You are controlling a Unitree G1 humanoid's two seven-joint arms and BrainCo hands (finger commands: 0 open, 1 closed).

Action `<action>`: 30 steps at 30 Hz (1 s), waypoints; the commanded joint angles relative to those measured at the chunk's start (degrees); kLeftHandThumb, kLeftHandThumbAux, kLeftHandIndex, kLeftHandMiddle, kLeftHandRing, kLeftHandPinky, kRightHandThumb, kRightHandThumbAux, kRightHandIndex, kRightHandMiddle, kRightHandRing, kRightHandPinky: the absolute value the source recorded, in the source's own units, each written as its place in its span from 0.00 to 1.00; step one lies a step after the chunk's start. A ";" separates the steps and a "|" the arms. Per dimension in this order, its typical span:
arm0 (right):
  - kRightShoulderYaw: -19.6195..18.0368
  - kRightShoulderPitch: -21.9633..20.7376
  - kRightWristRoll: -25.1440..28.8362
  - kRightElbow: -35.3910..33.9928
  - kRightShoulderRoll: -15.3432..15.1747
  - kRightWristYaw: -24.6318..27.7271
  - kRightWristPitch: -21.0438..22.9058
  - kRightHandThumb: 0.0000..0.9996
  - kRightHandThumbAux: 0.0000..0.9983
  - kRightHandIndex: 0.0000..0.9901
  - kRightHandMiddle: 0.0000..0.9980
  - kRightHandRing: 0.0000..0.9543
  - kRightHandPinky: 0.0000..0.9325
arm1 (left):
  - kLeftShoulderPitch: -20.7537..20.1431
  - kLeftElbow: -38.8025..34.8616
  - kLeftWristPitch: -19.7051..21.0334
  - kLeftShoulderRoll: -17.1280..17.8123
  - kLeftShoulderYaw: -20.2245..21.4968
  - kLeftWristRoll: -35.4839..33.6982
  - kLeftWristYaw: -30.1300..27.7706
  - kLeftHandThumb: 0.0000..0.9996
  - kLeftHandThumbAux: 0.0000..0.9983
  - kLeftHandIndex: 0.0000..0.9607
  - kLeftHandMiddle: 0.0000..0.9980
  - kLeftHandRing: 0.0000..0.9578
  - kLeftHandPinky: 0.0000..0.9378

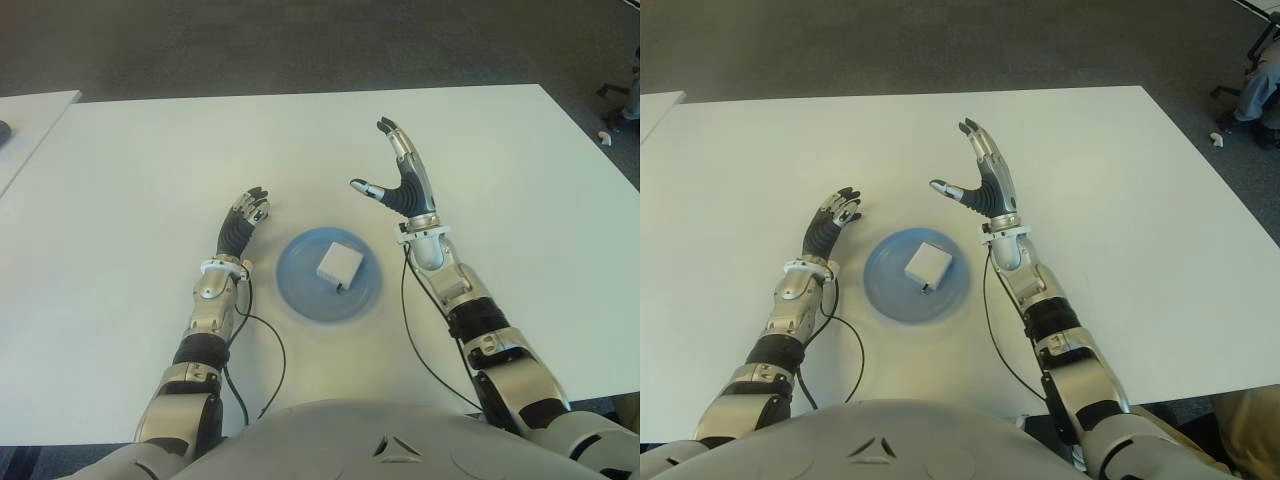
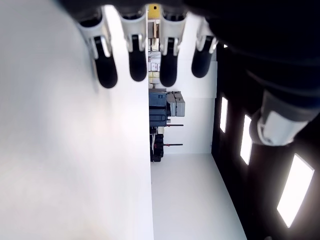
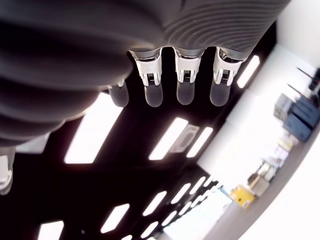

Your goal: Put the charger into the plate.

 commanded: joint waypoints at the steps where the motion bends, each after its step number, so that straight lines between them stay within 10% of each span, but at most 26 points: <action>1: -1.87 2.42 6.65 6.46 2.82 2.67 -4.10 0.14 0.49 0.00 0.00 0.00 0.02 | 5.01 4.79 7.85 -0.97 -0.92 0.91 -0.43 0.00 0.51 0.15 0.17 0.15 0.17; 30: -5.09 14.49 19.28 12.80 8.06 22.50 -1.66 0.04 0.62 0.04 0.03 0.02 0.02 | 6.51 2.24 6.25 -1.71 -0.22 0.20 0.22 0.01 0.51 0.02 0.07 0.07 0.09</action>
